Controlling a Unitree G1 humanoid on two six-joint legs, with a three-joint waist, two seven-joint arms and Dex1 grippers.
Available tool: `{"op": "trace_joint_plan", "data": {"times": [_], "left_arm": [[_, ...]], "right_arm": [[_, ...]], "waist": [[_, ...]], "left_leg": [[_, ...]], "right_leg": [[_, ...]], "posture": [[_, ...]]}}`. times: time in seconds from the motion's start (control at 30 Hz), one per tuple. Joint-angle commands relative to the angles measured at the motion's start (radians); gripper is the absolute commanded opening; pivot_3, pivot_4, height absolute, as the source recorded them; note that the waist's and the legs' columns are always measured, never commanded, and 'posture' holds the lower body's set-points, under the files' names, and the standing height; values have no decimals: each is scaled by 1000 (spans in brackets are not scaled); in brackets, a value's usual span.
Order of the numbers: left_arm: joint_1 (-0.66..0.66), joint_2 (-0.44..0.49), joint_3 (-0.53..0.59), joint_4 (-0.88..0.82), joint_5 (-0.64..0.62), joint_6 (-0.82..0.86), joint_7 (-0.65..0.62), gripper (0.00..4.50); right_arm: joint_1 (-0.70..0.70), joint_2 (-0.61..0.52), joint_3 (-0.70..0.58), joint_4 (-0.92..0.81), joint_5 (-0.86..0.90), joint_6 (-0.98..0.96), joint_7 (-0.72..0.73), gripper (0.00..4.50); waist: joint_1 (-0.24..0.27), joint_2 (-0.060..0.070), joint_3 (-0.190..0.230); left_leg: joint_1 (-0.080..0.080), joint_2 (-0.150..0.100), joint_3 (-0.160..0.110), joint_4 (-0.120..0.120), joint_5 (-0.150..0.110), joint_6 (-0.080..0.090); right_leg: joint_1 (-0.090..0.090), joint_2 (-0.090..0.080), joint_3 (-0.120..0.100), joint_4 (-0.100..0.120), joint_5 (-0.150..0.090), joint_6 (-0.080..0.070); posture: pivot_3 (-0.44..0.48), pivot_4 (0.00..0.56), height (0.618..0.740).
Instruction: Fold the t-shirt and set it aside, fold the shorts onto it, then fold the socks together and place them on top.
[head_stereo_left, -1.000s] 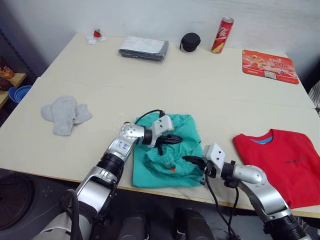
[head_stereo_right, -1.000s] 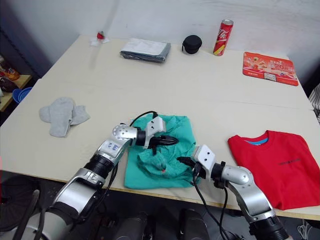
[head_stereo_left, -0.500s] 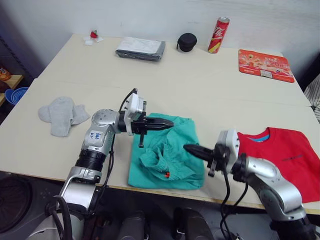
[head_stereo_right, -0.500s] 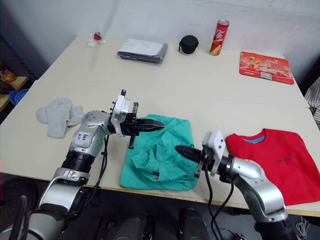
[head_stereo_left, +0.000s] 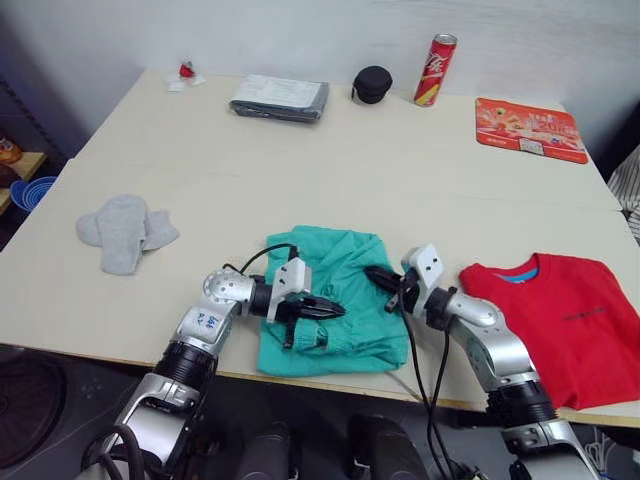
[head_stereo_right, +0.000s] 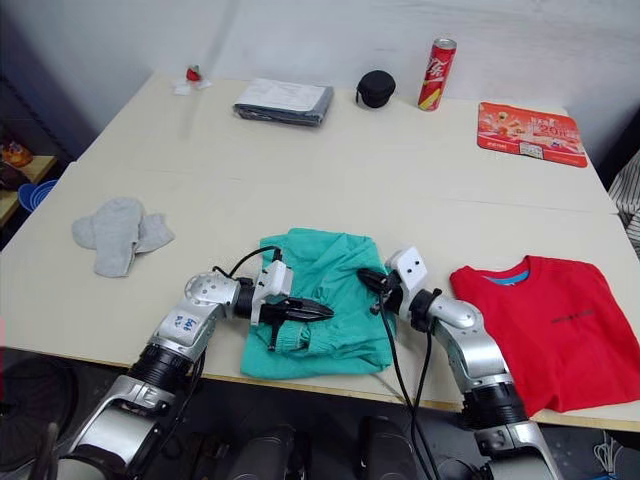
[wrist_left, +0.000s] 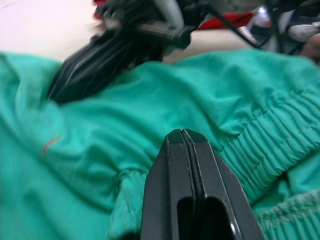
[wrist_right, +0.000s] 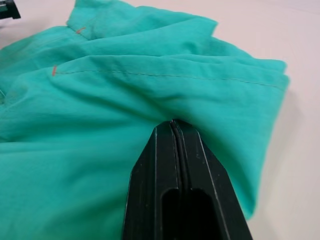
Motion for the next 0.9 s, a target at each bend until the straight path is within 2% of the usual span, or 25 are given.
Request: {"op": "trace_joint_plan", "data": {"times": [0.03, 0.13, 0.23, 0.27, 0.33, 0.4, 0.53, 0.6, 0.7, 0.73, 0.9], "left_arm": [[43, 34, 23, 91, 18, -34, -9, 0], [33, 39, 44, 75, -22, -51, -58, 0], [9, 37, 78, 67, -68, -78, -105, 0], [0, 38, 91, 63, -83, -87, -118, 0], [-14, 38, 116, 52, -113, -88, -138, 0], [-29, 47, 144, 28, -149, -65, -154, 0], [-32, 83, 143, 30, -122, -116, -190, 0], [-23, 93, 149, 55, -111, -146, -188, 0], [-11, 90, 159, 97, -104, -176, -172, 0], [-7, 86, 160, 108, -103, -185, -169, 0], [7, 67, 146, 163, -71, -234, -159, 0]], "right_arm": [[18, -33, -104, 6, 50, 47, -13, 17], [45, -72, -186, -54, 133, 138, 15, 17], [73, -131, -280, -171, 293, 292, 65, 17], [80, -156, -312, -211, 356, 361, 75, 179], [85, -205, -368, -267, 468, 500, 71, 530], [84, -300, -413, -305, 601, 714, 68, 1116], [48, -426, -415, -272, 750, 1059, 22, 2563], [-1, -422, -403, -221, 775, 1182, -35, 3205], [-73, -348, -386, -171, 788, 1294, -114, 4212], [-97, -312, -386, -151, 787, 1323, -143, 4423], [-144, -207, -283, -123, 719, 1387, -187, 4423]], "waist": [[-1, 2, -1], [-6, 3, -2], [-12, 6, 0], [-15, 6, 0], [-19, 7, 1], [-18, 7, 1], [-21, 8, 1], [-23, 8, 1], [-23, 8, 1], [-24, 8, 1], [-21, 8, 1]], "left_leg": [[0, 0, 0, 0, 0, 0], [1, 0, 0, 0, 0, 0], [1, 0, 0, -1, 0, 0], [0, 0, 0, -1, 0, 0], [0, 0, 0, -1, 0, 0], [0, 0, -1, -1, 0, 0], [-2, 0, -2, -1, -1, 1], [-1, 0, -2, -2, -1, 1], [-2, 0, -2, -2, -1, 1], [-2, 0, -2, -2, -1, 1], [-4, 0, -1, -2, -1, 1]], "right_leg": [[0, 0, 0, 0, 0, 0], [0, 0, 1, 0, 0, 0], [-1, 0, 1, 0, 0, 0], [-1, 0, 1, 0, 0, 0], [-1, -1, 1, -1, 0, 0], [-2, -1, 0, -1, 0, 0], [-2, -2, 0, -4, 0, -1], [-2, -2, 0, -5, 0, -1], [-3, -2, 0, -4, 0, -1], [-3, -2, 0, -4, 0, -1], [-4, -2, -1, -2, 0, -1]], "posture": [[0, 150, 740], [0, 150, 740], [0, 150, 740], [0, 150, 740], [0, 150, 740], [0, 150, 740], [0, 150, 740], [0, 150, 740], [0, 150, 740], [0, 150, 740], [0, 150, 740]]}}
